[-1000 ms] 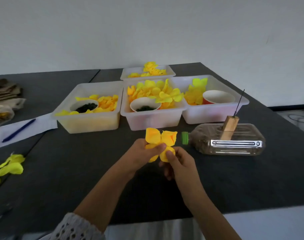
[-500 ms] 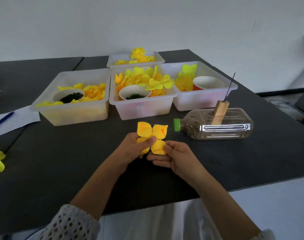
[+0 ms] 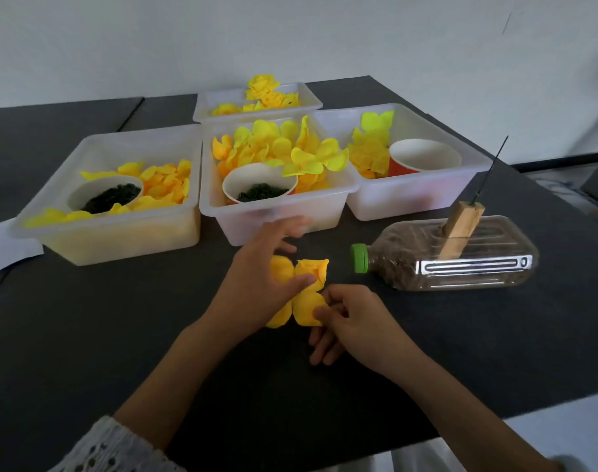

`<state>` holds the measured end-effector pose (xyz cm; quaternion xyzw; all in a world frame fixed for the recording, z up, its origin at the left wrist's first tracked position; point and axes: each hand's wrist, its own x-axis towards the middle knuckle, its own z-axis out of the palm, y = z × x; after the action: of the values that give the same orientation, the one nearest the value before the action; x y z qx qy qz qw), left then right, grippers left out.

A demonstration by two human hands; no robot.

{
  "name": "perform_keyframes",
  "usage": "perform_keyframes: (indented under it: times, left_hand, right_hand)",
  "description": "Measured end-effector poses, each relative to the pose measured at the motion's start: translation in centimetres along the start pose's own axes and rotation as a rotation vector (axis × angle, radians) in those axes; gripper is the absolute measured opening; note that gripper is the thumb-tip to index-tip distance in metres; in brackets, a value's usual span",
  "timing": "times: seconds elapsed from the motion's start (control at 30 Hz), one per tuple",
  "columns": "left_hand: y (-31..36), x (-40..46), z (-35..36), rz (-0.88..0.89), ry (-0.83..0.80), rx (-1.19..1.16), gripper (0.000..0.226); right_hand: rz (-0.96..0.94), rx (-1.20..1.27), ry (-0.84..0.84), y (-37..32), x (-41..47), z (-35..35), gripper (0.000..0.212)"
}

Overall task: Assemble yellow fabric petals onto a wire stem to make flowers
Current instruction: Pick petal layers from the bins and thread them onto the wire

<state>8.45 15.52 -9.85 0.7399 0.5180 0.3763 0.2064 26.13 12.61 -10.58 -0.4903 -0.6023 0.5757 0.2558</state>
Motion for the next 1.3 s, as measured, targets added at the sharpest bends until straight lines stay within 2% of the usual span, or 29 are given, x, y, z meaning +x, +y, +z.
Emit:
perform_keyframes:
  times: [0.1, 0.2, 0.27, 0.37, 0.47, 0.57, 0.87, 1.0, 1.13, 1.17, 1.3]
  left_hand:
    - [-0.2, 1.2, -0.1, 0.045, -0.017, 0.138, 0.015]
    - [-0.6, 1.5, 0.0, 0.070, -0.045, 0.239, 0.002]
    - [-0.9, 1.3, 0.5, 0.072, -0.048, 0.248, 0.003]
    - [-1.4, 0.9, 1.5, -0.036, -0.054, 0.156, 0.005]
    - [-1.9, 0.7, 2.2, -0.100, -0.008, 0.099, 0.017]
    - [-2.2, 0.8, 2.4, -0.101, 0.037, 0.086, 0.020]
    - [-1.7, 0.4, 2.6, -0.071, 0.094, 0.143, 0.010]
    - [-1.1, 0.2, 2.3, -0.096, 0.060, 0.101, 0.010]
    - [-0.4, 0.3, 2.2, -0.104, -0.016, 0.092, 0.008]
    - [-0.2, 0.2, 2.2, -0.084, -0.021, 0.103, 0.007]
    - [0.0, 0.0, 2.2, -0.007, -0.049, 0.202, 0.018]
  right_hand:
    - [0.029, -0.023, -0.015, 0.0, 0.4, 0.0, 0.013]
    - [0.066, -0.027, -0.045, 0.0, 0.7, -0.3, 0.013]
    - [0.081, -0.038, -0.064, 0.0, 0.8, -0.4, 0.014]
    - [0.113, -0.034, -0.111, -0.1, 1.1, -0.8, 0.015]
    - [0.164, -0.015, -0.145, 0.0, 1.5, -1.0, 0.015]
    - [0.177, 0.028, -0.160, 0.1, 1.8, -1.2, 0.016]
    - [0.187, 0.092, -0.135, 0.0, 2.0, -1.0, 0.017]
    - [0.062, 0.094, -0.061, -0.1, 2.1, -0.4, 0.006]
    - [-0.176, -0.030, 0.023, 0.0, 2.6, -0.1, 0.056]
    - [-0.214, -0.045, 0.015, 0.1, 2.7, -0.1, 0.056]
    - [-0.258, -0.051, 0.089, 0.6, 2.8, -0.3, 0.029]
